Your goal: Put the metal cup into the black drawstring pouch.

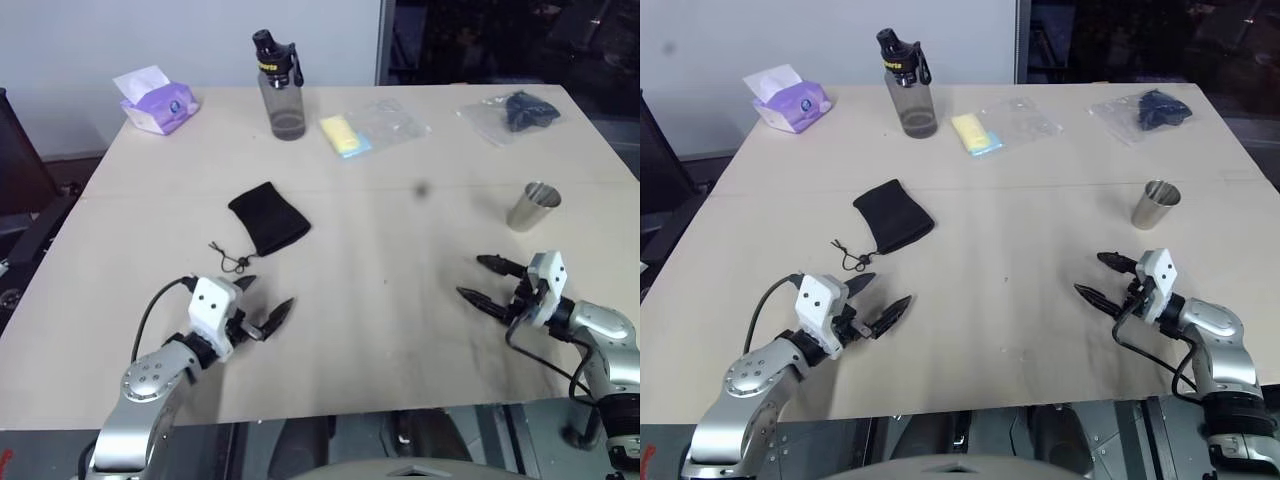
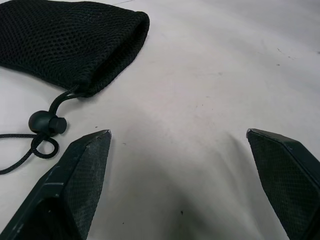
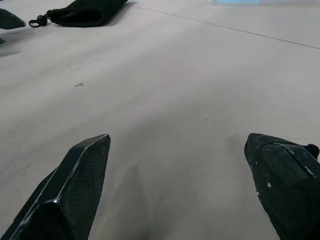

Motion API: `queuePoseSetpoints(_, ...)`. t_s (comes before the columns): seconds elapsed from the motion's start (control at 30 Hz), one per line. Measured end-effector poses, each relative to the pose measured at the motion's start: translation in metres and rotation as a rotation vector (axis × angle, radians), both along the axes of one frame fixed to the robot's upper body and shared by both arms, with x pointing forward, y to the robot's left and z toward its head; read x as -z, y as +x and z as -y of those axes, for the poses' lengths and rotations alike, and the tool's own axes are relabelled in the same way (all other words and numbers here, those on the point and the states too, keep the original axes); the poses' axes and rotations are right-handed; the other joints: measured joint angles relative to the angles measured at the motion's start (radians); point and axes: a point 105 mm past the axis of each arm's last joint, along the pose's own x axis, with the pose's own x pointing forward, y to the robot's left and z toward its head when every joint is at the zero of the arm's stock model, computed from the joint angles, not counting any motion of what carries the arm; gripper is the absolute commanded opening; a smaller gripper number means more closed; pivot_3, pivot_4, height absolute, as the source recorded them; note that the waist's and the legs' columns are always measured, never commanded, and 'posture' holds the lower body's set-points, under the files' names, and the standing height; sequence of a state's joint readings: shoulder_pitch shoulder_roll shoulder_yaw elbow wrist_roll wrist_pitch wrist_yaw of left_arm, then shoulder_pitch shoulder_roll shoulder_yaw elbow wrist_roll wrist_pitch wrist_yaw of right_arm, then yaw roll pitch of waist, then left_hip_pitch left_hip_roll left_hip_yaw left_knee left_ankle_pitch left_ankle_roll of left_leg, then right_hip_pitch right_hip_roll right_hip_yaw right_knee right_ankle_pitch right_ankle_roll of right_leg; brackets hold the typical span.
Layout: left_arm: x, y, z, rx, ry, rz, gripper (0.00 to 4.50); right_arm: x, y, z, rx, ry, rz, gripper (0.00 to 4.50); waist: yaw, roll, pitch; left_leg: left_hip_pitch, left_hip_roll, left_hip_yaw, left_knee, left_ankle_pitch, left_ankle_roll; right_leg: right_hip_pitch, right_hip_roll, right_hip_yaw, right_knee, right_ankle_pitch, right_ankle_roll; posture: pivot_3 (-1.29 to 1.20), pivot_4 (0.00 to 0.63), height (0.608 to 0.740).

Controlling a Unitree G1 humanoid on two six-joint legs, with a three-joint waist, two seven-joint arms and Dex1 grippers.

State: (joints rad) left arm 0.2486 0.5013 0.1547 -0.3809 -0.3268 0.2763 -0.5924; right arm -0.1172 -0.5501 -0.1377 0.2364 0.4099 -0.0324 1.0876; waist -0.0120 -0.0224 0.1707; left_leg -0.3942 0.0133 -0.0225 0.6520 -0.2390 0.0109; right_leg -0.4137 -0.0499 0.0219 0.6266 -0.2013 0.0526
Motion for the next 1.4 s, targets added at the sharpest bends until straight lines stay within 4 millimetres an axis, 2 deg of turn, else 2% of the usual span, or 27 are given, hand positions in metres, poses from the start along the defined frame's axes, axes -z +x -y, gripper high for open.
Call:
queuePoseSetpoints(0.73, -0.005, 0.001, 0.009, 0.032, -0.026, 0.048, 4.5, -0.005, -0.001, -0.005, -0.01, 0.005, 0.037, 4.47, 0.0, 0.0, 0.0, 0.0, 0.0, 0.0, 0.0, 0.0, 0.0, 0.0, 0.0, 0.0, 0.0, 0.0, 0.0, 0.0, 0.15, 0.74)
queuePoseSetpoints(0.83, -0.01, 0.005, 0.01, 0.03, -0.02, 0.082, 4.5, -0.01, -0.012, -0.014, -0.076, 0.051, 0.056, 4.47, 0.002, 0.0, 0.0, 0.0, 0.0, -0.001, 0.0, 0.0, 0.0, 0.0, 0.0, -0.001, 0.0, 0.0, 0.0, 0.0, 0.15, 0.74)
queuePoseSetpoints(0.93, -0.022, 0.015, 0.014, 0.006, -0.049, 0.14, 4.5, -0.023, -0.03, -0.03, -0.196, 0.15, 0.099, 4.47, 0.003, 0.0, 0.0, 0.0, 0.0, -0.001, 0.001, 0.0, 0.0, 0.001, 0.0, -0.001, 0.0, 0.0, 0.0, 0.0, 0.15, 0.74)
queuePoseSetpoints(1.03, -0.025, 0.023, 0.013, -0.022, -0.042, 0.165, 4.5, -0.028, -0.042, -0.042, -0.28, 0.164, 0.101, 4.47, 0.001, 0.0, 0.0, 0.0, 0.0, -0.001, 0.001, 0.0, 0.0, 0.001, 0.0, 0.0, 0.0, 0.0, 0.0, 0.0, 0.15, 0.74)
queuePoseSetpoints(1.17, -0.02, 0.031, 0.013, -0.045, 0.05, 0.174, 4.5, -0.031, -0.052, -0.056, -0.351, 0.207, 0.134, 4.47, 0.001, 0.0, 0.0, 0.0, 0.0, -0.001, 0.001, 0.0, 0.0, 0.001, 0.0, -0.001, 0.0, 0.0, 0.0, 0.0, 0.15, 0.74)
queuePoseSetpoints(1.4, -0.024, 0.051, 0.003, -0.105, 0.285, 0.282, 4.5, -0.031, -0.05, -0.055, -0.331, 0.194, 0.167, 4.47, 0.003, 0.0, 0.0, 0.0, 0.0, -0.001, 0.001, 0.0, 0.0, 0.001, 0.0, -0.001, 0.0, 0.0, 0.0, 0.0, 0.15, 0.74)
